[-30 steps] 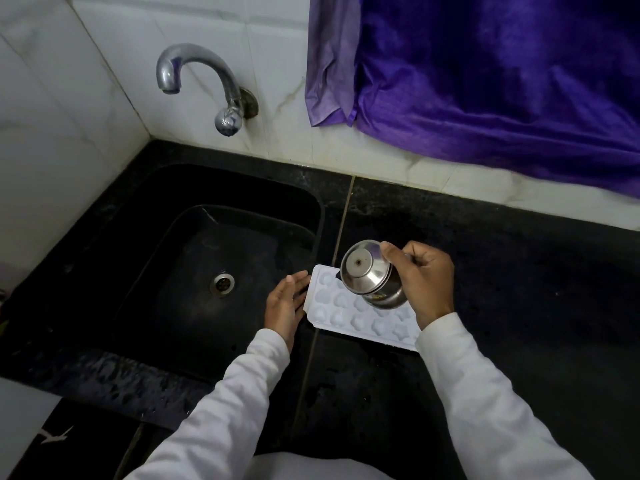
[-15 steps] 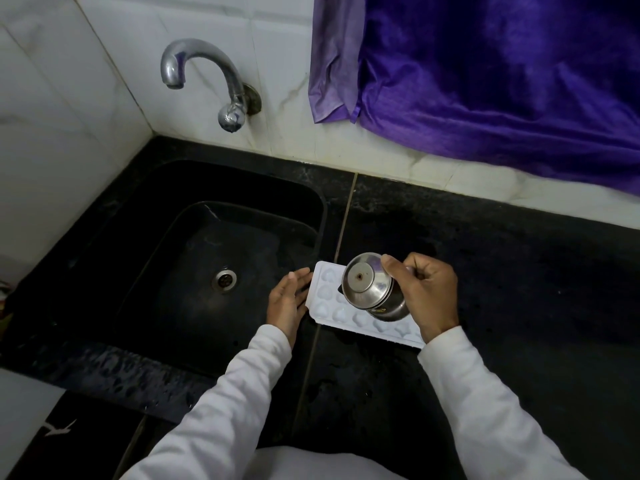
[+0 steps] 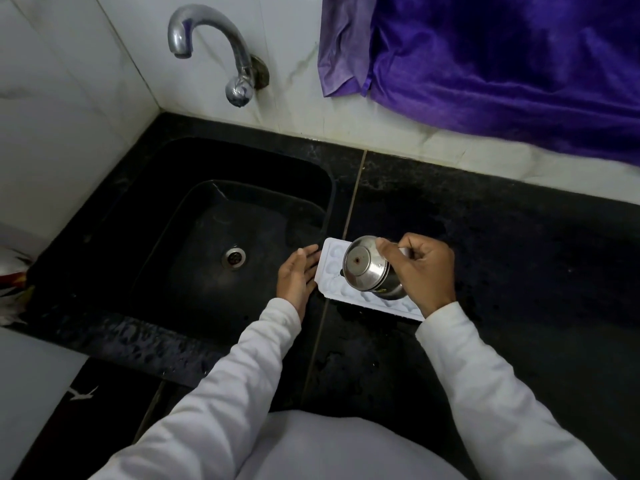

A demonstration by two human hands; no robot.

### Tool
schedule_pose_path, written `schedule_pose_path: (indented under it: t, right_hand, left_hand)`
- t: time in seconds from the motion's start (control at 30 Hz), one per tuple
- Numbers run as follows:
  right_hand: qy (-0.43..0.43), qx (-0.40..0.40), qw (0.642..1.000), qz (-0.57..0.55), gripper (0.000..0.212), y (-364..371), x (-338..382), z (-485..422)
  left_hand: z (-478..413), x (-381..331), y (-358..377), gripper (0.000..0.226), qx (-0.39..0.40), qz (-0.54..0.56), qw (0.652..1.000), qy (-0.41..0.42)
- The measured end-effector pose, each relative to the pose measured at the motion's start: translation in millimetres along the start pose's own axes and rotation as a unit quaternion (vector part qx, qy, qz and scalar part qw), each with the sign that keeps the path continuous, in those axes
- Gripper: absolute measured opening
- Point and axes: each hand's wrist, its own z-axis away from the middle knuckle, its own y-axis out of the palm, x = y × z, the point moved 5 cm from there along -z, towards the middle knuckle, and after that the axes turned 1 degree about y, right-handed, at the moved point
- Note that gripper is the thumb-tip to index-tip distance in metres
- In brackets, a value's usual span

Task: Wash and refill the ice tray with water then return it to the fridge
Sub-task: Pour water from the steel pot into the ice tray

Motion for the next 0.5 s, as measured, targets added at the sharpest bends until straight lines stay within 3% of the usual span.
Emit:
schedule_pose_path:
  t: [0.5]
  right_hand:
    - [0.001, -0.002, 1.0, 0.005, 0.047, 1.2, -0.6, -2.9]
  left_hand:
    - [0.1, 1.2, 0.2, 0.034, 0.002, -0.001, 1.0, -0.002]
